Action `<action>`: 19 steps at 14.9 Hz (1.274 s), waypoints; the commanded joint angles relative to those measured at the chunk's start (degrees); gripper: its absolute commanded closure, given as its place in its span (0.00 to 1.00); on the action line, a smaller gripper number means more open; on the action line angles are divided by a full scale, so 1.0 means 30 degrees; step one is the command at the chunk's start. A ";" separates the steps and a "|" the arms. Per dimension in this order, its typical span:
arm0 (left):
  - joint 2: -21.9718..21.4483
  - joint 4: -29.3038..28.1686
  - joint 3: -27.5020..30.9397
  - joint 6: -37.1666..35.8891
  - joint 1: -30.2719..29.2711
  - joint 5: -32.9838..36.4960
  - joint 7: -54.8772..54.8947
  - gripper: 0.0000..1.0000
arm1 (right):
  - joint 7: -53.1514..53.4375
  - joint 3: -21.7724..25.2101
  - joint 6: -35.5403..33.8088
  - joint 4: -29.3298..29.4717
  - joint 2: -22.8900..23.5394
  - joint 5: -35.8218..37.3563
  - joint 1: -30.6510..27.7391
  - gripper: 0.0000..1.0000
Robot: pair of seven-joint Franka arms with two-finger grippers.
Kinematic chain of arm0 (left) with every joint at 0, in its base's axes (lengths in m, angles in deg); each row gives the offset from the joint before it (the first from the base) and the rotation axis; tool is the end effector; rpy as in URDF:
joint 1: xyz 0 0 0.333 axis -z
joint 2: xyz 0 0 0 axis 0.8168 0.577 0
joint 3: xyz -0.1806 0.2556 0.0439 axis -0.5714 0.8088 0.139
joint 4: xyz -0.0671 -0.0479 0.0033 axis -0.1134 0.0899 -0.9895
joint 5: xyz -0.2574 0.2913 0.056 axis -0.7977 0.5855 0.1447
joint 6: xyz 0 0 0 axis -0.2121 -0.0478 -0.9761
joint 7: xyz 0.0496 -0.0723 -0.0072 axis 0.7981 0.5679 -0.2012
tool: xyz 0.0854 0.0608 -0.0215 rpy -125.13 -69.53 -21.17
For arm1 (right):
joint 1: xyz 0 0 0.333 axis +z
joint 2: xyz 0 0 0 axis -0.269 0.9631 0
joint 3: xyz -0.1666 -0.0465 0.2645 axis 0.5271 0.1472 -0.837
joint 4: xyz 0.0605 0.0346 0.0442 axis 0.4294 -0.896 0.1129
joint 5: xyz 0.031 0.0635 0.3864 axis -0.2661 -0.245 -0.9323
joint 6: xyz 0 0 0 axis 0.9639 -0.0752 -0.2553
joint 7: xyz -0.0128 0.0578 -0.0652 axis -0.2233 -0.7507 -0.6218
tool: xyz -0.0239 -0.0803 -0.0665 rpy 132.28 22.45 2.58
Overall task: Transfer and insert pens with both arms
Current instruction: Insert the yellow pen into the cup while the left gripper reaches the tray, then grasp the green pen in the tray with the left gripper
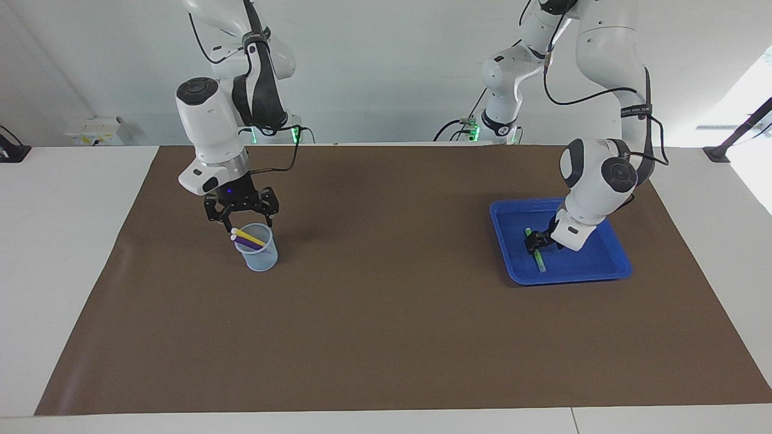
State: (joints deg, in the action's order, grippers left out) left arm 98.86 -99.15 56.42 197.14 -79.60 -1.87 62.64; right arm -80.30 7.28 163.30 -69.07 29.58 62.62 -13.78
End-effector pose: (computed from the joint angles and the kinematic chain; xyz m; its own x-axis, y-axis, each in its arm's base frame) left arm 0.5752 -0.0525 0.3080 0.9926 0.0773 -0.0939 0.0799 -0.9965 0.0242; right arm 0.5421 0.0621 0.4546 0.9771 0.1139 0.1798 0.1159 -0.9933 -0.0009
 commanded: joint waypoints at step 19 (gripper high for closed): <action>-0.0079 0.0678 0.0133 -0.1118 -0.0069 0.0715 -0.0408 1.00 | 0.1646 0.0719 -1.1224 0.8852 0.0467 0.1331 -0.0199 0.00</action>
State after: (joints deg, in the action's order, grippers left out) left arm 99.10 -98.88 56.76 196.66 -79.41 -0.75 62.42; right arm -76.10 9.78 130.18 -41.83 31.59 66.40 -13.95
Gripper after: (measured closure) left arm 0.824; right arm 0.000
